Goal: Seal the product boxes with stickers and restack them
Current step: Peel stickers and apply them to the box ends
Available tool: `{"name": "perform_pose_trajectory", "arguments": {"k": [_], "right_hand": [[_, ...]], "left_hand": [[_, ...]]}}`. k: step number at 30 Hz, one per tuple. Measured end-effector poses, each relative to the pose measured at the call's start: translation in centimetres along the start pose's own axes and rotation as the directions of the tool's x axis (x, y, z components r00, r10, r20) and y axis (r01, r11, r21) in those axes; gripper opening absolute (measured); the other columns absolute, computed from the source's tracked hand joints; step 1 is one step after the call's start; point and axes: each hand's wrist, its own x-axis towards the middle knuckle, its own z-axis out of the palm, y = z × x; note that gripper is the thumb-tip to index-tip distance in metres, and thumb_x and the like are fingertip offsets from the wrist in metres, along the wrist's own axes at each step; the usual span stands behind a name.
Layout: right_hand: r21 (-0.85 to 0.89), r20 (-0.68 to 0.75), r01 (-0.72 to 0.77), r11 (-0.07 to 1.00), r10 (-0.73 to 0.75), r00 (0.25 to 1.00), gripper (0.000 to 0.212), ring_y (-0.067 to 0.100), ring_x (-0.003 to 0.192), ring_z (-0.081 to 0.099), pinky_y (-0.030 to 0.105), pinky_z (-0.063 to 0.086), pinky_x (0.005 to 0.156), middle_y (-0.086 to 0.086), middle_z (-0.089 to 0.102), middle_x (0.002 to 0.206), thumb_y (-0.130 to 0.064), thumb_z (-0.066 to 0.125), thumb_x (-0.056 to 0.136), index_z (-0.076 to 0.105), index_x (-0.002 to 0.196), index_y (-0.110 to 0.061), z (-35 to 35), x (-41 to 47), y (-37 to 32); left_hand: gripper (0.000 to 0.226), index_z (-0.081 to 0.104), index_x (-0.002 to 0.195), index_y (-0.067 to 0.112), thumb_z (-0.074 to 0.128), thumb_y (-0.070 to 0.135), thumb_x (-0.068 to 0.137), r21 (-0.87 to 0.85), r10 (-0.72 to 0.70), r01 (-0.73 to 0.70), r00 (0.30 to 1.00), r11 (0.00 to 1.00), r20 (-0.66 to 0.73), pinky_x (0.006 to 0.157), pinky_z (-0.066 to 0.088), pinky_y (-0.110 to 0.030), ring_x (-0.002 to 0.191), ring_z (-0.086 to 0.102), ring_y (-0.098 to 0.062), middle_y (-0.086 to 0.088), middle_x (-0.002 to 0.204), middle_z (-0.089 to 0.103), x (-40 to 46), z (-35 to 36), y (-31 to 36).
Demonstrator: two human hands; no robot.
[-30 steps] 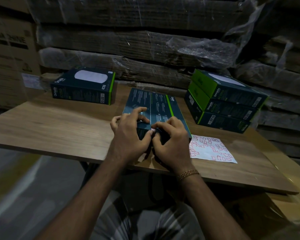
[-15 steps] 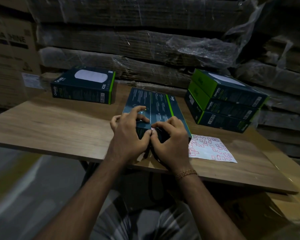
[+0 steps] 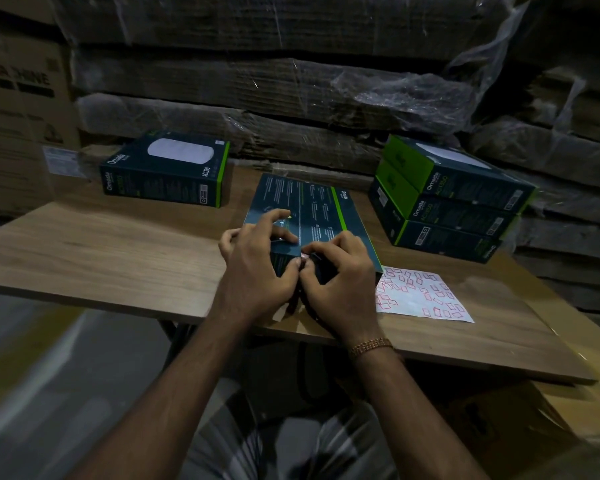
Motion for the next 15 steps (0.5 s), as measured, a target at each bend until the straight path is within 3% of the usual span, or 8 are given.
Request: {"name": "perform_pose_trajectory", "arguments": {"k": [8, 12, 15], "right_hand": [[0.023, 0.019, 0.010, 1.000, -0.010, 1.000, 0.016, 0.016, 0.092, 0.053, 0.039, 0.052, 0.076, -0.004, 0.053, 0.096, -0.017, 0.071, 0.091, 0.078, 0.105, -0.018, -0.43, -0.06, -0.11], [0.024, 0.009, 0.000, 1.000, 0.000, 1.000, 0.018, 0.016, 0.092, 0.053, 0.039, 0.051, 0.077, -0.004, 0.052, 0.096, -0.014, 0.068, 0.090, 0.077, 0.105, -0.017, -0.39, -0.07, -0.11], [0.022, 0.024, -0.001, 1.000, 0.001, 1.000, 0.031, 0.018, 0.097, 0.053, 0.042, 0.051, 0.082, -0.003, 0.054, 0.101, -0.006, 0.064, 0.087, 0.072, 0.115, -0.016, -0.52, -0.13, -0.27]], "left_hand": [[0.072, 0.044, 0.151, 0.033, 0.080, 0.040, 0.089, -0.007, -0.001, 0.001, 1.000, 1.000, -0.014, 0.114, 0.021, -0.033, 0.126, 0.052, -0.003, 0.021, 0.115, 0.067, -0.05, 0.11, 0.04], [0.074, 0.042, 0.152, 0.035, 0.078, 0.036, 0.087, 0.003, -0.011, 0.011, 1.000, 1.000, -0.003, 0.110, 0.012, -0.015, 0.128, 0.051, -0.010, 0.021, 0.117, 0.066, 0.03, 0.27, -0.29], [0.074, 0.042, 0.153, 0.033, 0.076, 0.026, 0.086, -0.004, -0.011, 0.011, 1.000, 1.000, 0.017, 0.119, 0.017, -0.030, 0.127, 0.052, -0.006, 0.020, 0.118, 0.066, 0.04, 0.07, -0.32]]}}
